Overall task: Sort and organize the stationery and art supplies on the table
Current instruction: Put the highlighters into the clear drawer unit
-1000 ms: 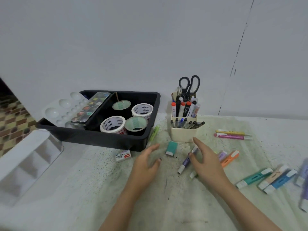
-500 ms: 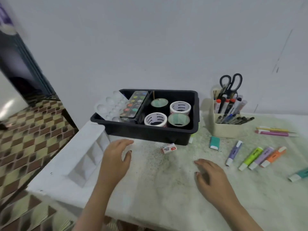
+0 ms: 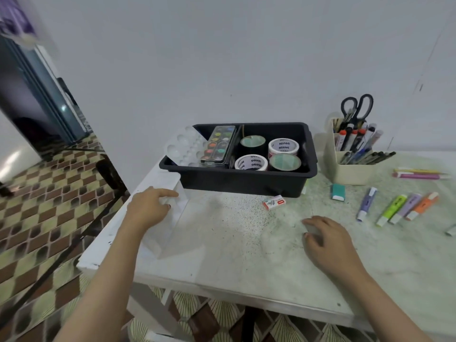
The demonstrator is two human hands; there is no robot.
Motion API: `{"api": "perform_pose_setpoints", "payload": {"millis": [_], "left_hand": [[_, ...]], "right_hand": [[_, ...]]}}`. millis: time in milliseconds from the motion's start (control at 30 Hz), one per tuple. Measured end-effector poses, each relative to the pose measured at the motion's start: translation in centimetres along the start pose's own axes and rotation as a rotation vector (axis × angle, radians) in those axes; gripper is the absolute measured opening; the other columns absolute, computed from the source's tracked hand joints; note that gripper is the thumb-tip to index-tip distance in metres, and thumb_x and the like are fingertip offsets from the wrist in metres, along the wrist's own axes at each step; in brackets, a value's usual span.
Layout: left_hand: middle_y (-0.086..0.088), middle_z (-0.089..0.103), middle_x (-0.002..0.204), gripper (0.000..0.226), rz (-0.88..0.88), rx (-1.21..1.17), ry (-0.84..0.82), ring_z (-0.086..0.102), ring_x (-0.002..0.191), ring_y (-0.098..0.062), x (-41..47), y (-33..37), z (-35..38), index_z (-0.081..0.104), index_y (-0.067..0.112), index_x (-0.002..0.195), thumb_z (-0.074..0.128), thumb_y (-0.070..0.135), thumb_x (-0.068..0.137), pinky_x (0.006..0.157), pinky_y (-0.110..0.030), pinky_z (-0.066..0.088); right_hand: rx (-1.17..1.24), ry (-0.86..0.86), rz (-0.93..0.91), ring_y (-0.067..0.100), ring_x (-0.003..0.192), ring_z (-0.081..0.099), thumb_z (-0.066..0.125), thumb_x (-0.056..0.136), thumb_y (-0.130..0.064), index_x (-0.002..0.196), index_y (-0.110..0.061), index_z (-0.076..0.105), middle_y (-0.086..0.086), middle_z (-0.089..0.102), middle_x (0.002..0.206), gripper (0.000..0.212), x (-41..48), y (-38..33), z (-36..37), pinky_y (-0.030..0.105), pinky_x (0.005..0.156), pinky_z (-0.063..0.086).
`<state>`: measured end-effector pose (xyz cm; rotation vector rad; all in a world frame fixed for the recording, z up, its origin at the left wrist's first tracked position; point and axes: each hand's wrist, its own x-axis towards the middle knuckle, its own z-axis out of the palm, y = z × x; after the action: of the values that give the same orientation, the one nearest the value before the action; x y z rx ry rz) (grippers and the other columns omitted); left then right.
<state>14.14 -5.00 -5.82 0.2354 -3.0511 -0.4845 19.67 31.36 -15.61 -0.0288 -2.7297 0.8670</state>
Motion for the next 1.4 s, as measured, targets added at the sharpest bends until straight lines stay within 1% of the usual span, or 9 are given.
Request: {"api": "perform_pose_setpoints", "payload": {"millis": [167,533,667,800,933,1033,1133,1233,1400], "left_hand": [[-0.017,0.038,0.142,0.055,0.092,0.1,0.049,0.037,0.125,-0.041,0.0,-1.3,1.5,0.041,0.027,0.141,0.028,-0.001,0.094,0.101,-0.057,0.033],[-0.01,0.013,0.157,0.066,0.229,-0.153,0.33,0.008,0.146,-0.024,-4.8,1.7,1.9,0.023,0.008,0.148,0.027,-0.017,0.087,0.118,-0.04,0.002],[-0.011,0.02,0.155,0.064,0.292,-0.252,0.413,0.018,0.144,-0.025,-6.3,3.5,2.5,0.028,0.005,0.145,0.031,-0.019,0.087,0.117,-0.033,0.012],[-0.011,0.034,0.146,0.055,0.377,-0.485,0.399,0.026,0.136,-0.013,-7.3,5.5,2.7,0.038,0.002,0.139,0.034,-0.018,0.089,0.103,0.002,0.011],[0.002,0.037,0.139,0.05,0.51,-0.68,0.265,0.032,0.136,-0.013,-7.7,8.1,3.8,0.043,0.009,0.137,0.037,-0.012,0.092,0.104,-0.001,0.02],[0.002,0.039,0.139,0.048,0.581,-0.743,0.261,0.034,0.134,-0.008,-7.7,10.2,4.2,0.045,0.009,0.136,0.037,-0.004,0.091,0.105,-0.005,0.025],[0.001,0.04,0.139,0.05,0.664,-0.764,0.246,0.035,0.132,-0.007,-7.7,12.0,4.5,0.04,0.01,0.136,0.035,-0.002,0.088,0.106,-0.008,0.028],[-0.004,0.04,0.142,0.052,0.754,-0.765,0.238,0.034,0.133,-0.007,-7.6,14.0,5.5,0.036,0.012,0.137,0.034,-0.003,0.088,0.107,-0.012,0.03],[-0.01,0.038,0.146,0.053,0.851,-0.812,0.281,0.03,0.138,-0.005,-8.1,18.8,7.2,0.034,0.01,0.139,0.034,-0.006,0.089,0.109,-0.014,0.027]], "right_hand": [[0.024,0.013,-0.014,0.024,0.106,0.056,0.065,0.081,-0.012,0.109,-0.014,0.069,0.003,0.063,0.112,0.029,-0.7,-1.1,0.7,0.043,0.098,0.041],[0.179,-0.114,-0.093,0.004,0.107,0.048,0.057,0.088,-0.017,0.117,-0.019,0.065,-0.012,0.056,0.114,0.029,-1.2,-5.1,1.9,0.021,0.096,0.035],[0.347,-0.172,-0.122,0.004,0.113,0.049,0.056,0.091,-0.016,0.119,-0.023,0.062,-0.013,0.056,0.118,0.03,-0.5,-7.7,1.6,0.021,0.098,0.037],[0.522,-0.189,-0.159,0.0,0.11,0.055,0.053,0.095,-0.022,0.125,-0.048,0.045,-0.014,0.056,0.122,0.04,0.0,-9.9,0.6,0.024,0.097,0.044],[0.8,-0.058,-0.141,-0.001,0.13,0.041,0.047,0.097,-0.031,0.135,-0.062,0.016,-0.023,0.042,0.142,0.058,0.0,-11.4,-0.6,0.033,0.102,0.044],[0.752,0.013,-0.178,0.003,0.135,0.035,0.042,0.096,-0.038,0.136,-0.064,0.012,-0.05,0.038,0.125,0.057,-0.1,-11.0,-1.7,0.044,0.102,0.044],[0.663,0.1,-0.18,-0.003,0.12,0.05,0.043,0.099,-0.026,0.137,-0.063,0.014,-0.037,0.047,0.125,0.06,-0.3,-9.8,-2.9,0.04,0.095,0.05],[0.556,0.185,-0.175,0.006,0.081,0.064,0.043,0.098,-0.016,0.136,-0.054,0.028,-0.018,0.064,0.106,0.056,-0.4,-8.2,-4.8,0.038,0.072,0.055],[0.525,0.273,-0.136,0.036,0.092,0.061,0.045,0.098,-0.015,0.133,-0.052,0.037,-0.04,0.057,0.108,0.052,-0.6,-5.3,-8.7,0.051,0.073,0.054]]}}
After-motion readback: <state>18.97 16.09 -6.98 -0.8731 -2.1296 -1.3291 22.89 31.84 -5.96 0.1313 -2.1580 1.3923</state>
